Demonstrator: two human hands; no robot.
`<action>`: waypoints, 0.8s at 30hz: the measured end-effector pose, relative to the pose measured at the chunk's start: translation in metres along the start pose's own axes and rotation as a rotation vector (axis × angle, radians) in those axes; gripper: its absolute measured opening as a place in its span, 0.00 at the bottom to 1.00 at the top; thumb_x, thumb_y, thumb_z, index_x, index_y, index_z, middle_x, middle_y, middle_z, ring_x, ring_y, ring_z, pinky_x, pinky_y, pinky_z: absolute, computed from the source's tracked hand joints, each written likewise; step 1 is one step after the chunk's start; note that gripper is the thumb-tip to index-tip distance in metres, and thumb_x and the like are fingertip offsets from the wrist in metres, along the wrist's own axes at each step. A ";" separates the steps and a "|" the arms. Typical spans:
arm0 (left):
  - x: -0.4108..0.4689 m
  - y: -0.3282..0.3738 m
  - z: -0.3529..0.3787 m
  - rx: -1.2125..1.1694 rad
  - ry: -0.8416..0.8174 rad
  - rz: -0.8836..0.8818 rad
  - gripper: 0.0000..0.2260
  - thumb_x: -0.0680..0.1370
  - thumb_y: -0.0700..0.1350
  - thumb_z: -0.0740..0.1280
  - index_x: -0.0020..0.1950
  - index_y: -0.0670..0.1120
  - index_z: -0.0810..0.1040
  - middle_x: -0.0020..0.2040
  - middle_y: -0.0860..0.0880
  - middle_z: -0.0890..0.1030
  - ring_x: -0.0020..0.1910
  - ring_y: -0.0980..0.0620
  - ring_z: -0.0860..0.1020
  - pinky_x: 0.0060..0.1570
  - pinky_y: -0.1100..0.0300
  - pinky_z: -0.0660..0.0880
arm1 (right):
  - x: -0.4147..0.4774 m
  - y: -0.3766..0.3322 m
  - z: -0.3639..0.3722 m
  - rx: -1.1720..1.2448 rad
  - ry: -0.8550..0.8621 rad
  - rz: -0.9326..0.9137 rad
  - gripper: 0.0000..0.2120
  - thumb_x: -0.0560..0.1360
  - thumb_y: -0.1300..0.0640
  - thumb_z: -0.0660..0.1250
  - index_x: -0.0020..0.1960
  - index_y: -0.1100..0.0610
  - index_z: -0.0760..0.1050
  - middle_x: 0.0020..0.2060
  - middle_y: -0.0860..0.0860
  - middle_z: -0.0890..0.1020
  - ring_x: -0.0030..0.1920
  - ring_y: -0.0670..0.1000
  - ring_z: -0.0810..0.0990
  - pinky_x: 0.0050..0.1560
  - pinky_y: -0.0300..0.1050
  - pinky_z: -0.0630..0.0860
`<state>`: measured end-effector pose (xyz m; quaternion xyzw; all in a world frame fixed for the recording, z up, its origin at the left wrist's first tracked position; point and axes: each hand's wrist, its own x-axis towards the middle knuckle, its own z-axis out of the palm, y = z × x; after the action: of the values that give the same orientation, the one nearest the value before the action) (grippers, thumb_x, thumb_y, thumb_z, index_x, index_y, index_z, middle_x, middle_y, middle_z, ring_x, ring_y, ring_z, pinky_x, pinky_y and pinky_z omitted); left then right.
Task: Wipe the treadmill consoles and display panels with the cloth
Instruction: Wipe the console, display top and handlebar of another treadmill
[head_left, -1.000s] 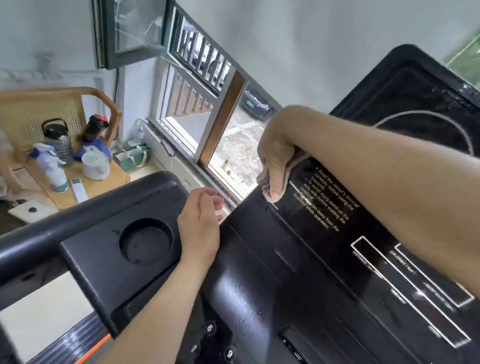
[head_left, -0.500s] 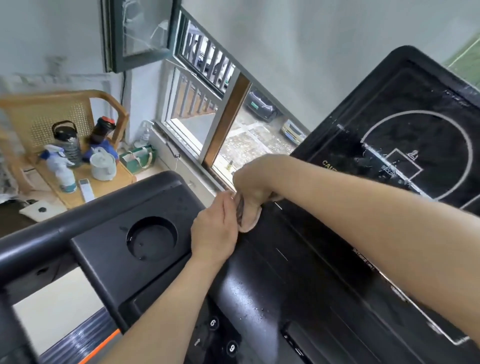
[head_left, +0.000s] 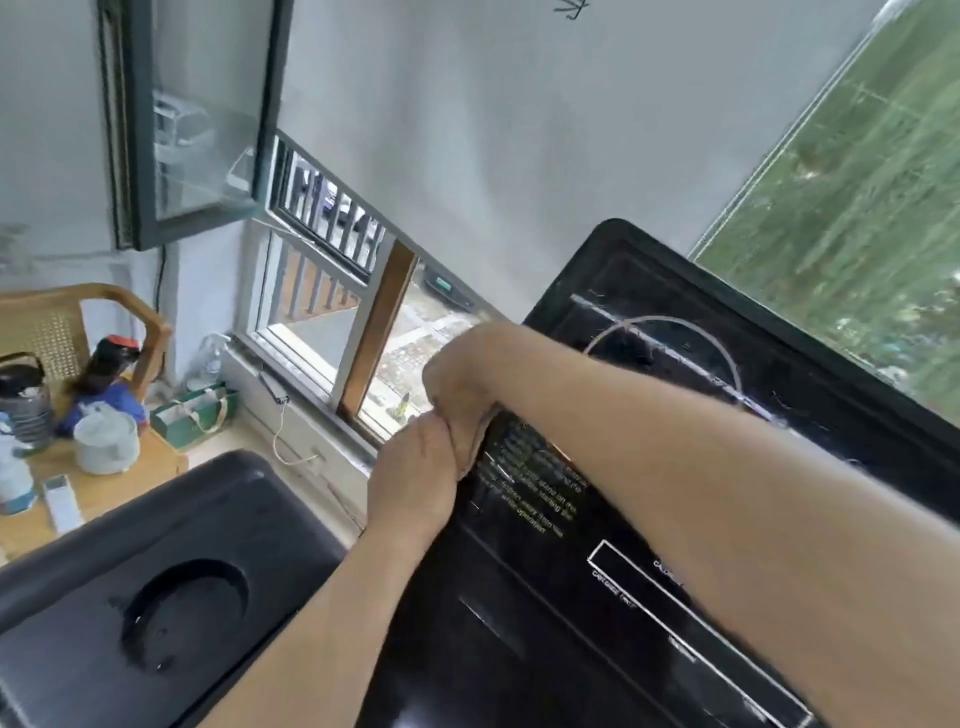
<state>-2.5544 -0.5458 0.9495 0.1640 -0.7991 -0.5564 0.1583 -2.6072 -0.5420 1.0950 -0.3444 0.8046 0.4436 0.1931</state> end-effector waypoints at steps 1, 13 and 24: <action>0.003 0.002 0.004 0.017 0.047 0.011 0.16 0.83 0.44 0.48 0.47 0.42 0.74 0.44 0.42 0.77 0.46 0.41 0.74 0.44 0.52 0.69 | 0.005 0.000 0.003 0.001 0.002 -0.018 0.25 0.72 0.41 0.71 0.60 0.57 0.74 0.37 0.48 0.69 0.41 0.52 0.72 0.50 0.43 0.76; 0.023 0.055 0.010 0.034 0.007 0.224 0.20 0.82 0.55 0.41 0.52 0.48 0.69 0.38 0.52 0.74 0.39 0.52 0.75 0.44 0.51 0.75 | -0.078 0.157 0.001 0.493 0.357 0.328 0.30 0.53 0.28 0.75 0.40 0.53 0.80 0.29 0.43 0.81 0.27 0.46 0.78 0.32 0.41 0.71; 0.025 0.076 0.031 0.168 0.318 0.166 0.20 0.83 0.53 0.42 0.40 0.48 0.68 0.31 0.52 0.72 0.30 0.58 0.67 0.35 0.56 0.62 | -0.005 0.078 0.012 0.086 0.690 0.264 0.20 0.70 0.35 0.68 0.42 0.51 0.68 0.37 0.45 0.73 0.42 0.51 0.75 0.41 0.45 0.64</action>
<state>-2.5969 -0.5054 1.0124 0.1963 -0.8184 -0.4397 0.3136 -2.6605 -0.5011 1.1371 -0.3586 0.8777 0.2883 -0.1339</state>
